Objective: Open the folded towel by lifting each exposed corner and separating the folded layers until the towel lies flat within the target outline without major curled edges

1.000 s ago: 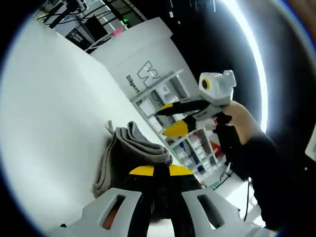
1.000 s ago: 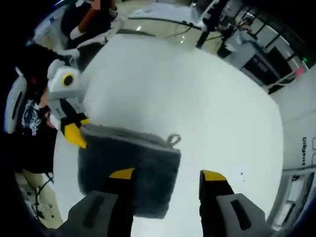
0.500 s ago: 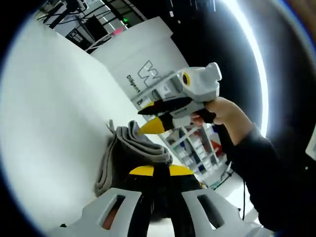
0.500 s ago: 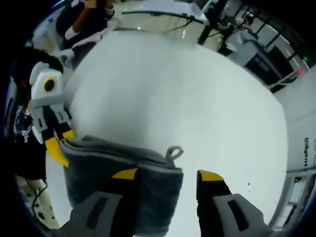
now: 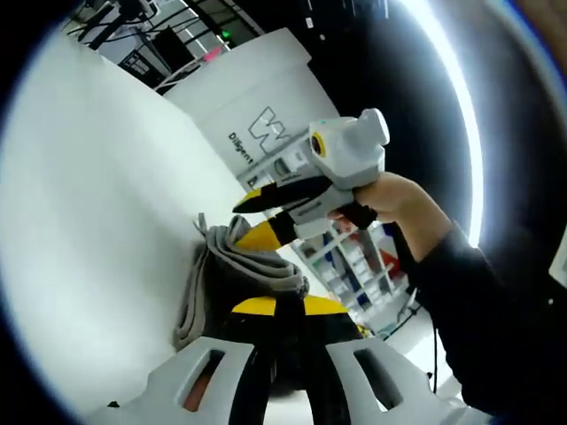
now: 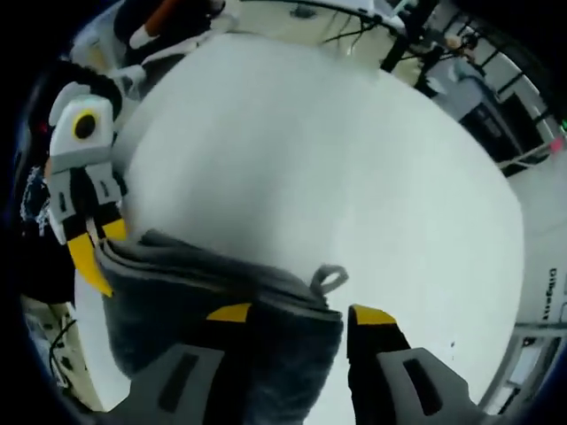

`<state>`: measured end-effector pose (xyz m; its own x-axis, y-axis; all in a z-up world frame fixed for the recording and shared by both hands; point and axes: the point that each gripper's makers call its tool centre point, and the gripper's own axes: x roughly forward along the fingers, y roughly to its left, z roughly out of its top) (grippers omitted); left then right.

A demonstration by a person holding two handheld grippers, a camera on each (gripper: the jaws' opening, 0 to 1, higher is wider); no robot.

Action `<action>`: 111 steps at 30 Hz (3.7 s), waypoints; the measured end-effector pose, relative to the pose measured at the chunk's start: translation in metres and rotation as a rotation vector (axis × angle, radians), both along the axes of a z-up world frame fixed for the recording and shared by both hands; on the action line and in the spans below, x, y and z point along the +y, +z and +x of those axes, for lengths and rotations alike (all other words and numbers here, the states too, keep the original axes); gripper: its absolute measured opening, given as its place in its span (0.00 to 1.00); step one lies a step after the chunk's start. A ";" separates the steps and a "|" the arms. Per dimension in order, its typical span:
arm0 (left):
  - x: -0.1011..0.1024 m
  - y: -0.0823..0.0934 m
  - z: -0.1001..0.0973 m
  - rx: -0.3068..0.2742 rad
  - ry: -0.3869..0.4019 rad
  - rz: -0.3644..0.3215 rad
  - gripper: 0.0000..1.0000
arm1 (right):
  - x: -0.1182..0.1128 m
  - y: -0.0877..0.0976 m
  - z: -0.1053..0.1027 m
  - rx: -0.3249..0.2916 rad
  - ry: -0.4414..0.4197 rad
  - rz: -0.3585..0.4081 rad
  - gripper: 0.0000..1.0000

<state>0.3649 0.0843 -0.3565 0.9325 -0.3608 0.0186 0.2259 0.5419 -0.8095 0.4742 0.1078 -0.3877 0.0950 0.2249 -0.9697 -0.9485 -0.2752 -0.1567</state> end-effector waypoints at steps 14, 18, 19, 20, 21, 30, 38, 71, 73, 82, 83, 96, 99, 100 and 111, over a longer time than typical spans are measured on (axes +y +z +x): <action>0.001 -0.001 0.000 -0.001 -0.002 0.002 0.05 | -0.004 -0.017 -0.004 0.047 -0.037 0.000 0.35; 0.001 -0.002 0.001 0.000 -0.003 0.003 0.05 | -0.005 -0.018 -0.006 0.051 -0.027 0.003 0.34; 0.001 -0.003 0.001 0.001 -0.004 0.002 0.05 | -0.005 -0.019 -0.006 0.050 -0.021 0.001 0.34; 0.001 -0.003 0.001 0.001 -0.004 0.001 0.05 | -0.005 -0.019 -0.007 0.050 -0.017 -0.001 0.33; 0.001 -0.003 0.001 0.001 -0.005 0.000 0.05 | -0.005 -0.020 -0.009 0.050 -0.010 -0.003 0.31; 0.000 -0.005 0.000 0.005 -0.005 0.001 0.05 | -0.005 -0.023 -0.012 0.065 0.012 -0.011 0.27; 0.001 -0.005 0.000 0.007 -0.003 -0.001 0.05 | -0.007 -0.023 -0.018 0.069 0.044 0.009 0.18; -0.017 0.026 -0.004 -0.099 -0.066 0.099 0.04 | -0.018 0.028 -0.020 -0.014 0.089 0.129 0.09; -0.021 0.028 -0.005 -0.103 -0.078 0.099 0.04 | -0.022 0.032 -0.020 -0.020 0.086 0.133 0.09; -0.031 0.039 -0.008 -0.146 -0.083 0.133 0.04 | -0.027 0.048 -0.016 -0.054 0.087 0.146 0.09; -0.032 0.040 -0.009 -0.150 -0.084 0.139 0.04 | -0.027 0.048 -0.016 -0.057 0.090 0.146 0.09; -0.043 0.051 -0.008 -0.216 -0.111 0.264 0.04 | -0.035 0.052 -0.025 -0.088 0.088 0.162 0.10; -0.045 0.055 -0.006 -0.225 -0.115 0.266 0.04 | -0.038 0.054 -0.024 -0.091 0.085 0.175 0.10; -0.046 0.055 -0.006 -0.227 -0.117 0.267 0.04 | -0.039 0.054 -0.024 -0.094 0.084 0.179 0.10; -0.062 0.070 -0.007 -0.288 -0.154 0.330 0.04 | -0.050 0.070 -0.029 -0.104 0.059 0.249 0.10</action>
